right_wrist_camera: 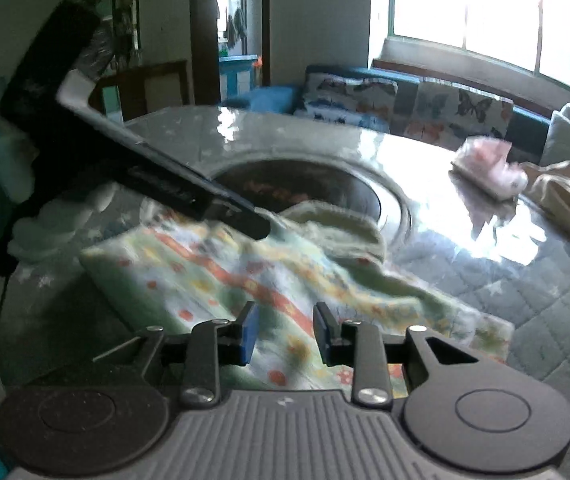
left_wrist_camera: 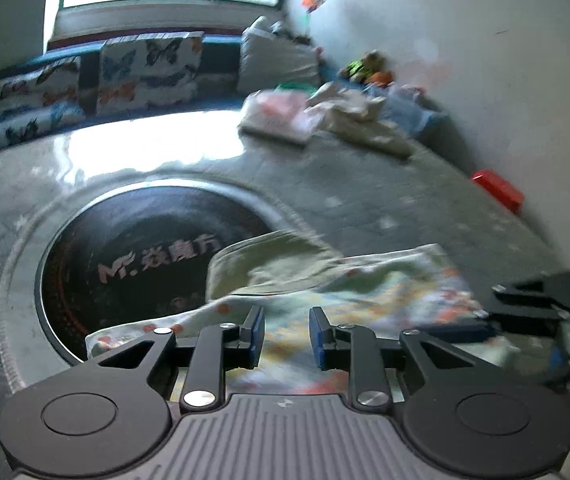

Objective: Fold clothes
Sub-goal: 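Lower the folded shirt onto the table and open both grippers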

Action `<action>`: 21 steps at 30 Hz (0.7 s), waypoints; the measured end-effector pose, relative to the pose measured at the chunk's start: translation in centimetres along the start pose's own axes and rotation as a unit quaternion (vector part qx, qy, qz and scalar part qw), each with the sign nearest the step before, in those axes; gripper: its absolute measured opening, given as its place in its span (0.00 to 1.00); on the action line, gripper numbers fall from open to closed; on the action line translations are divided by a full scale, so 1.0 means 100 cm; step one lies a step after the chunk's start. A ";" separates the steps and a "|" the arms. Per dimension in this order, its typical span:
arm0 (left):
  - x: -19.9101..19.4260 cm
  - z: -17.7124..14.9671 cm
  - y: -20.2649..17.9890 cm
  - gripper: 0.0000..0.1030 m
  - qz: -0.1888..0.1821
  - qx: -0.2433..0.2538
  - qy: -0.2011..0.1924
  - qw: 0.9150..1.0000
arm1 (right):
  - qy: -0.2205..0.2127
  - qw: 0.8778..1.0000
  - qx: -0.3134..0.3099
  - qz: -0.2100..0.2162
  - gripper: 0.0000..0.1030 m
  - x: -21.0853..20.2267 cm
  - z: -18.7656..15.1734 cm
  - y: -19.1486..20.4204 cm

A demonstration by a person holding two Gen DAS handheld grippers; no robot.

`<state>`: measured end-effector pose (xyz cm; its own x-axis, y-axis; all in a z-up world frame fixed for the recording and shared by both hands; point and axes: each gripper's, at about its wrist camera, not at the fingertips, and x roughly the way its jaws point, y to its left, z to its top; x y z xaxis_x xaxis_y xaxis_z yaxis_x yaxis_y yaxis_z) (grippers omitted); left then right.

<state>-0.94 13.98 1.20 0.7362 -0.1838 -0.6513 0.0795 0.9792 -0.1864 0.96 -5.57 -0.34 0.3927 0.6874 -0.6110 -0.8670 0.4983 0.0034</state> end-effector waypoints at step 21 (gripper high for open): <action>-0.023 -0.067 -0.020 0.13 -0.035 -0.029 0.020 0.999 | 0.016 0.997 0.065 -0.038 0.28 -0.027 -0.049 -0.005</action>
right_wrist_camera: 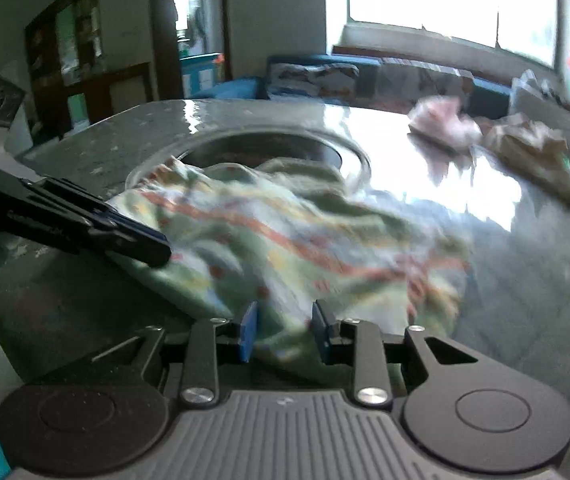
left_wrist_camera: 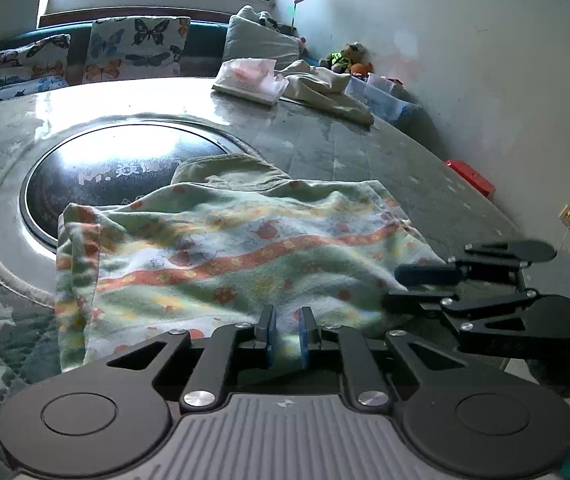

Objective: Fold clothes
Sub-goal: 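Lower the folded shirt onto the table and open both grippers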

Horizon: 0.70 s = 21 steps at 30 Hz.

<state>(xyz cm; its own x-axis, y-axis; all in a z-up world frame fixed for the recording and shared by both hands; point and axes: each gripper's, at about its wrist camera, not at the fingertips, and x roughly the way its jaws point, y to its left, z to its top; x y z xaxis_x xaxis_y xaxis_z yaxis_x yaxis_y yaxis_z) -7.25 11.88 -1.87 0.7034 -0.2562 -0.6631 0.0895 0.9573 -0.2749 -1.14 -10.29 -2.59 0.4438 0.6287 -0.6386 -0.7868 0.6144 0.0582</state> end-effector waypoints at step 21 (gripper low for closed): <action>-0.033 0.010 0.053 0.15 0.062 -0.062 -0.019 0.996 | -0.005 1.000 0.015 -0.021 0.23 -0.004 0.032 -0.046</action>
<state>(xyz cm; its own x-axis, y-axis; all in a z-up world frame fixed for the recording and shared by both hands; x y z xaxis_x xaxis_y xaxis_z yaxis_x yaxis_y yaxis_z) -8.36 17.95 -0.42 0.7298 -0.1302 -0.6711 -0.0852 0.9567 -0.2782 3.64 -11.80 -0.18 0.4801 0.6064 -0.6339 -0.7545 0.6541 0.0543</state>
